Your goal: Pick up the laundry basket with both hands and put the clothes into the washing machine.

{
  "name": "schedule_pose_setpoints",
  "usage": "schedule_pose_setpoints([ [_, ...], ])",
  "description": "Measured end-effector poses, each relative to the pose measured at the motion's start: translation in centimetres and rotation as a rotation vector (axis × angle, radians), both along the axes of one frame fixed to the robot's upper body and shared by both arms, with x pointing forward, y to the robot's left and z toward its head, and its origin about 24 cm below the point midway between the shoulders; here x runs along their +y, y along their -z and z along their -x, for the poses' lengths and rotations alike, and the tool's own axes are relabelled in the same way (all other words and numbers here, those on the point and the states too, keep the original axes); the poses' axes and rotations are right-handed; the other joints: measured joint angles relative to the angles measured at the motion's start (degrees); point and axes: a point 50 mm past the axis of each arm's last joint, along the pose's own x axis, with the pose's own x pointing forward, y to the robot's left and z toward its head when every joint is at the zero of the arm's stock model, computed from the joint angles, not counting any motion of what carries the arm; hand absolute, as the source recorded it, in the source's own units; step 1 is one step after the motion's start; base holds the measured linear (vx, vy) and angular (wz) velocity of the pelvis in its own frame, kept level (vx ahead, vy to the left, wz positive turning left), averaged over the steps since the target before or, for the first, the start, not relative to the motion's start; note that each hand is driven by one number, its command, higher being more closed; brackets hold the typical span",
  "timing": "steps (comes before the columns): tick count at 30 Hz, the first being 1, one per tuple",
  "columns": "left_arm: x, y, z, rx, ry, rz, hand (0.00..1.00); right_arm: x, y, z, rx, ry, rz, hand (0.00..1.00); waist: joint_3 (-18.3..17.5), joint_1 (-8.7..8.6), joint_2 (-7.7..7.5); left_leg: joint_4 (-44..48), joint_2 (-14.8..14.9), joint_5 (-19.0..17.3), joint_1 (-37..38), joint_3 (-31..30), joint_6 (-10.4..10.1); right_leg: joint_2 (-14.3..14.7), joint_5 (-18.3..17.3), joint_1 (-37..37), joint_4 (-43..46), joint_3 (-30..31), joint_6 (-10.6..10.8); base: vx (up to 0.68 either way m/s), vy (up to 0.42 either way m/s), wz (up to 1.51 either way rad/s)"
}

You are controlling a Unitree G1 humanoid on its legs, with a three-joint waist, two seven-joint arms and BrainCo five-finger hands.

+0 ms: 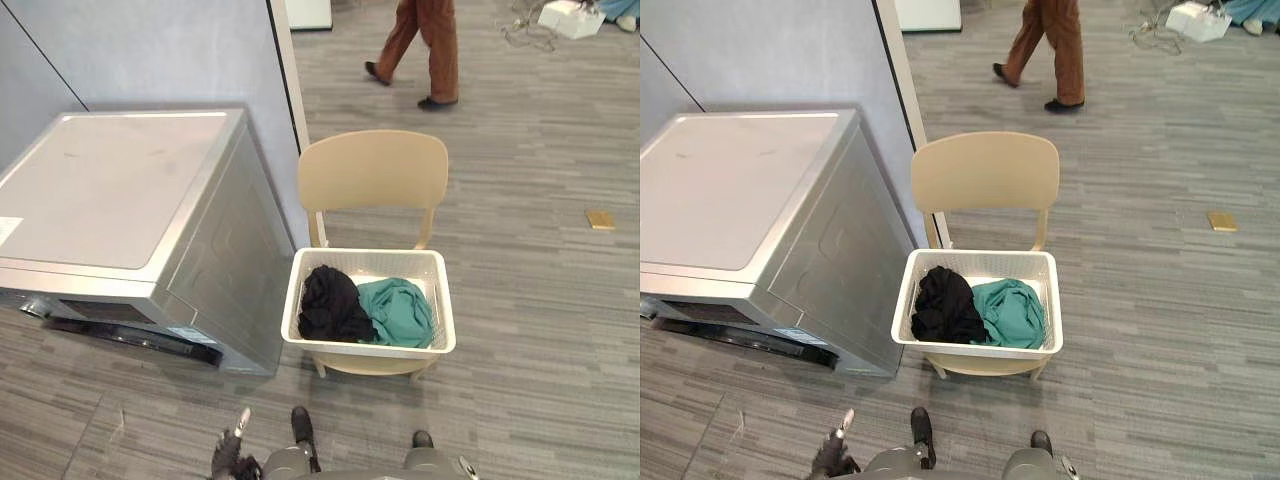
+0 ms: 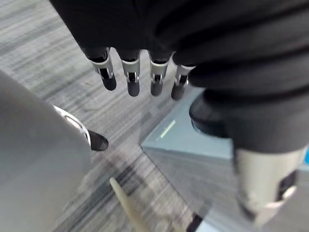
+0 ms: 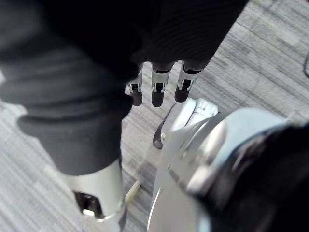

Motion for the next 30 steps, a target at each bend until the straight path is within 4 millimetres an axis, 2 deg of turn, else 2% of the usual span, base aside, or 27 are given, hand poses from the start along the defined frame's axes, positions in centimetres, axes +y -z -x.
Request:
schedule_pose_setpoints([
  [1,0.1,0.1,0.4,0.018,-0.003,0.001,0.0,-0.1,0.1,0.7,0.023,0.024,-0.009,0.0,-0.3,0.02,-0.29,0.0,-0.3,0.0,0.7,-0.1,0.0,-0.3,0.0,0.8,-0.1,-0.1,0.0,-0.01,0.016,0.1],
  [4,0.4,0.2,0.4,0.052,0.069,-0.017,0.0,0.0,0.2,0.8,0.052,-0.032,-0.027,0.0,-0.3,0.0,-0.58,0.0,-0.9,0.0,3.7,-0.6,0.0,-0.9,-0.6,4.1,0.6,-0.8,0.1,-0.02,0.012,0.13],
  [7,0.3,0.2,0.1,0.048,0.106,-0.021,0.0,0.5,0.3,-0.2,0.044,-0.112,-0.036,0.0,-0.6,-0.26,-1.23,0.0,-1.2,0.0,4.3,-3.9,0.0,-1.0,-2.9,6.3,2.9,-4.2,-0.1,-0.07,-0.044,0.56],
  [10,0.2,0.0,-0.3,0.026,0.127,-0.025,0.0,0.0,0.1,-2.2,0.026,-0.264,-0.005,0.0,-0.8,-0.03,-0.44,0.0,-1.4,-0.2,0.1,-9.9,-0.2,-0.4,-5.4,4.8,6.8,-9.7,-1.3,-0.09,-0.083,1.43],
  [11,0.1,-0.1,-0.7,0.014,0.12,-0.024,0.0,0.1,-0.1,-3.6,0.017,-0.386,0.016,0.0,-1.1,-0.01,-0.42,0.0,-1.7,-3.6,-4.4,-12.5,-4.4,-0.3,-7.1,2.2,10.0,-13.7,-2.9,-0.11,-0.107,1.9],
  [12,0.6,-0.2,-0.9,0.009,0.113,-0.036,0.0,0.2,-0.1,-4.1,0.01,-0.416,0.022,0.0,-0.8,0.19,-3.16,0.5,-2.1,-4.8,-5.5,-12.0,-5.1,-1.8,-7.6,1.5,10.8,-15.1,-3.6,-0.11,-0.069,1.87],
  [13,1.0,-0.4,-1.6,-0.009,0.101,-0.049,0.0,0.3,-0.2,-4.7,-0.004,-0.439,0.035,0.0,-0.1,0.57,-3.46,1.4,-2.8,-3.6,-6.3,-11.2,-2.1,-3.1,-7.9,1.2,11.9,-16.9,-3.3,-0.09,-0.006,1.21],
  [14,1.1,-0.5,-1.8,-0.015,0.098,-0.054,0.0,0.0,-0.5,-5.8,-0.028,-0.479,0.074,0.0,0.5,1.97,-2.55,7.8,-3.3,-1.7,-7.7,-9.6,2.2,-3.3,-9.2,0.6,14.6,-19.9,-3.1,-0.06,-0.029,1.27],
  [15,0.5,-0.3,-1.2,-0.002,0.1,-0.041,0.0,-1.1,-0.9,-6.3,-0.038,-0.492,0.116,0.0,0.3,2.2,-0.45,7.6,-2.8,-1.4,-7.7,-9.1,4.7,-2.5,-10.5,0.0,16.8,-21.2,-3.2,-0.06,-0.062,1.67],
  [16,0.4,-0.3,-1.3,0.004,0.095,-0.041,0.0,-1.2,-1.1,-7.3,-0.059,-0.497,0.128,0.0,0.5,1.38,-0.44,5.8,-2.8,-5.2,-7.9,-6.6,7.2,-2.6,-10.7,0.4,16.0,-22.1,-3.7,-0.04,-0.038,1.68],
  [17,0.7,-0.3,-1.5,-0.003,0.077,-0.05,0.0,-0.6,-1.3,-8.7,-0.097,-0.499,0.126,0.0,1.1,2.05,-1.93,7.7,-2.4,-7.6,-8.6,0.1,8.2,-5.7,-7.8,1.1,14.3,-25.7,-3.6,-0.03,0.007,1.4],
  [20,1.4,-0.2,-1.1,0.019,0.044,-0.054,0.0,-0.6,-1.5,-9.4,-0.116,-0.498,0.133,0.0,1.5,2.21,-3.2,22.5,-1.2,-7.9,-7.9,3.0,7.8,-9.6,-6.8,4.0,13.7,-30.8,-2.5,-0.02,0.004,0.92],
  [21,1.4,0.0,-0.6,0.033,0.041,-0.052,0.0,-0.7,-1.5,-9.4,-0.117,-0.494,0.133,0.0,1.4,1.59,-3.07,25.3,0.4,-8.7,-6.6,2.9,6.7,-9.9,-6.3,5.7,12.5,-32.6,-1.8,-0.04,0.051,0.93],
  [22,1.4,0.1,-0.3,0.047,0.027,-0.045,0.0,-0.5,-1.4,-9.3,-0.115,-0.488,0.125,0.0,1.4,1.2,-2.83,24.8,2.7,-10.4,-4.1,3.1,3.9,-9.7,-5.4,6.5,11.3,-34.2,-0.9,-0.02,0.083,0.75],
  [23,1.4,0.2,-0.1,0.054,0.019,-0.038,0.0,-0.4,-1.4,-9.3,-0.114,-0.483,0.121,0.0,1.3,1.14,-2.66,22.6,3.6,-10.9,-2.8,3.0,3.0,-9.4,-4.8,6.4,10.6,-34.5,-0.5,0.05,0.215,0.61],
  [24,1.1,0.4,0.2,0.067,0.008,-0.024,0.0,-0.5,-1.4,-9.6,-0.117,-0.474,0.118,0.0,0.8,1.15,-1.9,15.5,3.6,-11.3,-0.5,2.7,-0.8,-8.6,-3.3,6.1,9.1,-35.5,0.6,0.09,0.247,0.49],
  [25,1.7,0.3,-0.1,0.065,0.012,-0.035,0.0,0.1,-1.1,-9.3,-0.106,-0.449,0.088,0.0,0.8,1.02,-3.22,11.2,1.4,-9.4,0.1,2.7,-0.6,-8.5,-0.7,6.4,5.9,-36.2,0.9,0.1,0.25,0.38],
  [28,3.0,0.3,0.9,0.105,0.039,-0.06,0.0,2.6,-0.6,-9.1,-0.096,-0.47,0.011,0.0,0.4,1.5,-5.69,8.3,-1.8,-8.9,1.8,2.8,0.0,-9.1,3.9,8.7,-0.3,-35.7,1.1,0.07,0.183,0.12],
  [29,3.1,0.3,1.0,0.116,0.061,-0.065,0.0,3.0,-0.5,-9.2,-0.097,-0.492,0.004,0.0,0.0,1.59,-6.32,7.8,-2.7,-8.9,3.0,2.9,0.0,-9.7,4.8,9.8,-1.0,-35.2,1.2,0.05,0.156,-0.02],
  [30,3.1,0.3,0.8,0.112,0.094,-0.068,0.0,3.4,-0.6,-9.5,-0.104,-0.526,0.002,0.0,-0.2,1.67,-6.31,7.9,-3.5,-8.9,3.7,3.1,0.0,-10.5,5.4,10.3,-1.1,-34.4,1.4,0.02,0.115,-0.08],
])
